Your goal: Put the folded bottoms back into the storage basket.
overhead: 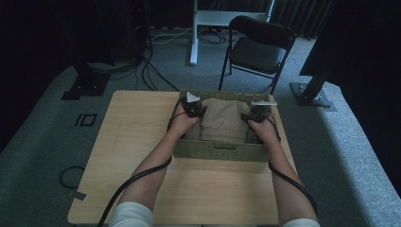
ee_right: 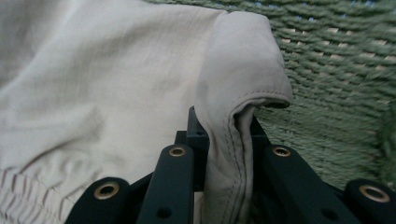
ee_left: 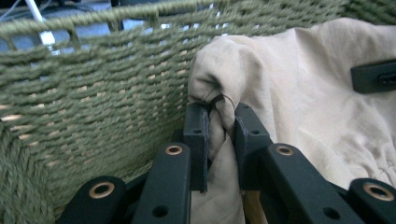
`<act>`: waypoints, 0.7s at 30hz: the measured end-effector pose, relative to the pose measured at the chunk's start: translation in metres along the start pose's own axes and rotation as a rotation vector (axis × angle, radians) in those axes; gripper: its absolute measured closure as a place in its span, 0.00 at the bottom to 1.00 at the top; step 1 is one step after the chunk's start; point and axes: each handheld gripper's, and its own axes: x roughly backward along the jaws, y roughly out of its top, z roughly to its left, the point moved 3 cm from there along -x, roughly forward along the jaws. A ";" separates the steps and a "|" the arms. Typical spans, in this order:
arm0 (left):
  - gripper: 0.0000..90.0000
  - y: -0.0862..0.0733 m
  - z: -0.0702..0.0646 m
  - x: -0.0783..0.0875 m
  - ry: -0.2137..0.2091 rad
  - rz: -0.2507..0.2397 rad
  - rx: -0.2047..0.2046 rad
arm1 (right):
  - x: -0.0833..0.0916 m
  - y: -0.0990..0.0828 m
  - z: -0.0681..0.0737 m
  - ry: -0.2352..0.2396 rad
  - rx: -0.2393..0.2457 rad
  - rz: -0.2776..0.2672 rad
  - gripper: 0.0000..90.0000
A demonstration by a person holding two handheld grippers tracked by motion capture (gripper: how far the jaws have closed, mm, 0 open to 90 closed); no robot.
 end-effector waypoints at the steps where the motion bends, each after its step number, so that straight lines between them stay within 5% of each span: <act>1: 0.88 -0.001 0.001 -0.001 0.002 0.007 0.005 | -0.002 0.000 0.000 0.001 -0.010 0.007 0.88; 9: 0.86 -0.004 0.002 -0.011 0.025 0.037 0.048 | -0.017 -0.002 -0.005 -0.026 -0.027 0.064 0.87; 13: 0.82 -0.004 0.000 -0.014 0.039 0.045 0.031 | -0.024 -0.003 -0.006 -0.044 -0.018 0.081 0.85; 21: 0.54 -0.005 0.003 -0.015 0.101 0.048 0.017 | -0.028 -0.003 -0.010 -0.082 -0.007 0.070 0.61</act>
